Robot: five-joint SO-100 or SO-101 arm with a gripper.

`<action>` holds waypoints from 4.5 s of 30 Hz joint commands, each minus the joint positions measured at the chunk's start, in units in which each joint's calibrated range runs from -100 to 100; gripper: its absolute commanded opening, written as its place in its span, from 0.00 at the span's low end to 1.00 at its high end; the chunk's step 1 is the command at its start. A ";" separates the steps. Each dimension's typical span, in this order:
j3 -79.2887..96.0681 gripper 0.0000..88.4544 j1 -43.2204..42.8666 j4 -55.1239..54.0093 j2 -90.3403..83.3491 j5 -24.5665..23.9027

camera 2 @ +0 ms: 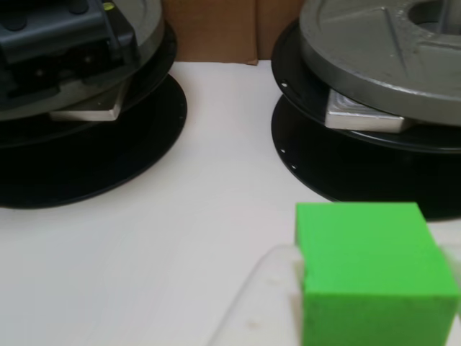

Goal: Pick up green cube and drop it in the blue box

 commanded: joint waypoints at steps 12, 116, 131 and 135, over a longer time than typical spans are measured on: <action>-2.70 0.02 7.28 16.84 -18.41 0.15; 0.28 0.02 48.97 29.29 0.47 0.00; 0.28 0.02 48.90 29.29 0.47 -0.24; 0.28 0.02 48.90 29.29 0.47 -0.24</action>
